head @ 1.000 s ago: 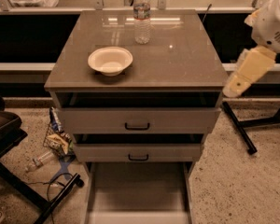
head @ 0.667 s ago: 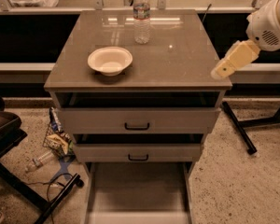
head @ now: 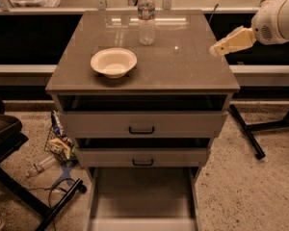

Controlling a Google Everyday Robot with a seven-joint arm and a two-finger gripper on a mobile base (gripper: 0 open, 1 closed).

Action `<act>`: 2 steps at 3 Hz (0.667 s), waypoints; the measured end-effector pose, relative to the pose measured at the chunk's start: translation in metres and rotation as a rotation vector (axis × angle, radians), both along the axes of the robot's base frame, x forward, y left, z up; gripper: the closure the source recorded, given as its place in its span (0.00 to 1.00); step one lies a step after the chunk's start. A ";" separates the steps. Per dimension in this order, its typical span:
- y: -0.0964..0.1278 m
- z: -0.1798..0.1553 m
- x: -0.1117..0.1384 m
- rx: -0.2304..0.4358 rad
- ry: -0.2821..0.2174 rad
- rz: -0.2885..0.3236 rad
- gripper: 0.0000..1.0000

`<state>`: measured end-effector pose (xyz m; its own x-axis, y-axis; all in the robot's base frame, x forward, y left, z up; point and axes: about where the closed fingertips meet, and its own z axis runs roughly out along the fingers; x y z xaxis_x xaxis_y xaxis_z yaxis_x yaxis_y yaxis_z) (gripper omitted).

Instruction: Place water bottle into bottom drawer

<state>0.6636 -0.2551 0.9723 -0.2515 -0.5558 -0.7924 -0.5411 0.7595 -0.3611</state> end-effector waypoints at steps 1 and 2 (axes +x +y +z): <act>0.000 0.000 0.000 0.000 0.000 0.000 0.00; 0.038 0.001 0.047 0.137 -0.069 0.050 0.00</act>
Offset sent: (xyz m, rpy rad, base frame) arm 0.0942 0.0650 0.0082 0.2975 -0.1581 0.0786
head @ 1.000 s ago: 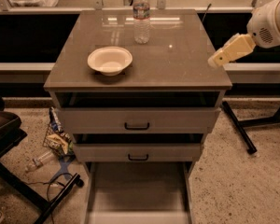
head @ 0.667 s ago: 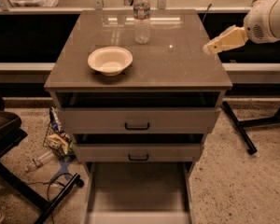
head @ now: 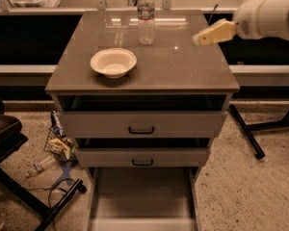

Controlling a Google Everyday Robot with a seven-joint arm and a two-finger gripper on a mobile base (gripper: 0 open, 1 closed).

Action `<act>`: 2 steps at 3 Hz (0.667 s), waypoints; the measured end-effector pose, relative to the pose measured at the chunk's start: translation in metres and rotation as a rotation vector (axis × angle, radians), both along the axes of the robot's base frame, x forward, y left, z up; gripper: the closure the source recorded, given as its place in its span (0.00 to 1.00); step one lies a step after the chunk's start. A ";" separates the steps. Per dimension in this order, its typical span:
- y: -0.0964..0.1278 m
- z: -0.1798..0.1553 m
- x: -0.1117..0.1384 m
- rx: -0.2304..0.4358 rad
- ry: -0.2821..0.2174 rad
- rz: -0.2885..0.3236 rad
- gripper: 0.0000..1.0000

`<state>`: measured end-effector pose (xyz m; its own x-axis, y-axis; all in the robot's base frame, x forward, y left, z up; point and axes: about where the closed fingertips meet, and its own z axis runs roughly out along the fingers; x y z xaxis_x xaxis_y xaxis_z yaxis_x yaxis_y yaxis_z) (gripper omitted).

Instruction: Place water bottle into bottom drawer

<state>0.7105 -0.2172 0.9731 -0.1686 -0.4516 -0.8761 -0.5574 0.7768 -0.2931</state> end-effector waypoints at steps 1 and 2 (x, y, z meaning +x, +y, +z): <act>0.038 0.005 0.068 0.179 -0.088 0.073 0.00; 0.056 0.010 0.104 0.283 -0.130 0.113 0.00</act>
Offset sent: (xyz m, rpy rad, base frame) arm 0.1472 0.0684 0.0193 0.4141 -0.1890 0.1547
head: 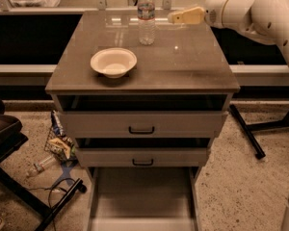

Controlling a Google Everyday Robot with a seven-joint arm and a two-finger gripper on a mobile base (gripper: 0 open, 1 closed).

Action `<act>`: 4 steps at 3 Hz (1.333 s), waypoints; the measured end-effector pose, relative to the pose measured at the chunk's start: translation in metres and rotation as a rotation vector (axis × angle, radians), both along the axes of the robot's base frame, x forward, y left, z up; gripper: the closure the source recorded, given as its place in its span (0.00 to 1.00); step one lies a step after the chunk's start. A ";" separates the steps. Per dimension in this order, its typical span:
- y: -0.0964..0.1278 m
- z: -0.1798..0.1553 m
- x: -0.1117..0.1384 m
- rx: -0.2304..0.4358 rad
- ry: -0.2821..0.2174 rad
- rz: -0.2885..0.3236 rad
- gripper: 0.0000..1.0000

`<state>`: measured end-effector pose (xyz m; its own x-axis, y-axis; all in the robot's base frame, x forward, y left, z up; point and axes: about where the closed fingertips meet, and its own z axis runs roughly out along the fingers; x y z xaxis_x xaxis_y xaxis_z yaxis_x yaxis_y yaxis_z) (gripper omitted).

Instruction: Place water bottle into bottom drawer

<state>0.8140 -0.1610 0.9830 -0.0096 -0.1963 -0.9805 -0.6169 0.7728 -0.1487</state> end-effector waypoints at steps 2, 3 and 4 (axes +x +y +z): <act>0.037 -0.008 0.043 0.105 -0.002 0.057 0.00; 0.057 -0.019 0.061 0.099 0.022 0.072 0.00; 0.079 -0.030 0.077 0.092 0.051 0.097 0.00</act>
Offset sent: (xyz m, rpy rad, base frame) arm 0.0725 0.0537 -0.0152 0.1206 0.0112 0.0633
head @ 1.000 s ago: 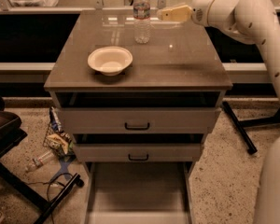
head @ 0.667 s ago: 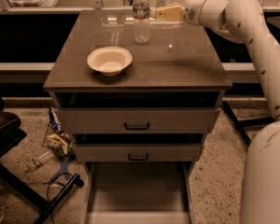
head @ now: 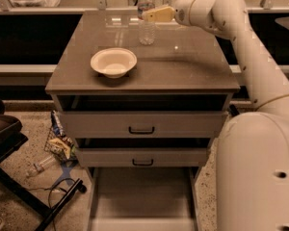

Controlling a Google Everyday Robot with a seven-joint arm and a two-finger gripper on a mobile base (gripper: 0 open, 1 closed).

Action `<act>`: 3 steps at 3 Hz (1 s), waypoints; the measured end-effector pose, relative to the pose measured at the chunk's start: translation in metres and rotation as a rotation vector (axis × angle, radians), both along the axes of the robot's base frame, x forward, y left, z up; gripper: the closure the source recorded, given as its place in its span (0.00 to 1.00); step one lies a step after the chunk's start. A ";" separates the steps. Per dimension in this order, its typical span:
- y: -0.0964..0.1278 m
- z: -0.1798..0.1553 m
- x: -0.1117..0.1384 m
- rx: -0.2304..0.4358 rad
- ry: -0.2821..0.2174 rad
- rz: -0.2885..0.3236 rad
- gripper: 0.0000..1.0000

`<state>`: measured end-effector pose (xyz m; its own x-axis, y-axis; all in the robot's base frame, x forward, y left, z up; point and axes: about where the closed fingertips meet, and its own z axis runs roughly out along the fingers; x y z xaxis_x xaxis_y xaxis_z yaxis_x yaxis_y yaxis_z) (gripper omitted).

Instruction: Place water bottle into bottom drawer

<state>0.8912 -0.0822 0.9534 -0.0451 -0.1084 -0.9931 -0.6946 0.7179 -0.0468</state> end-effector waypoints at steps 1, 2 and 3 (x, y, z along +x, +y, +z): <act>0.022 -0.004 0.013 0.005 0.009 0.027 0.00; 0.036 -0.008 0.024 0.022 0.017 0.039 0.18; 0.042 -0.009 0.027 0.026 0.018 0.044 0.49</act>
Offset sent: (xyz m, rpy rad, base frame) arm 0.0520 0.0407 -0.0037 0.0417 0.0235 0.0451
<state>0.9183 -0.0403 0.9445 -0.0588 -0.0852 -0.9946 -0.7263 0.6872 -0.0159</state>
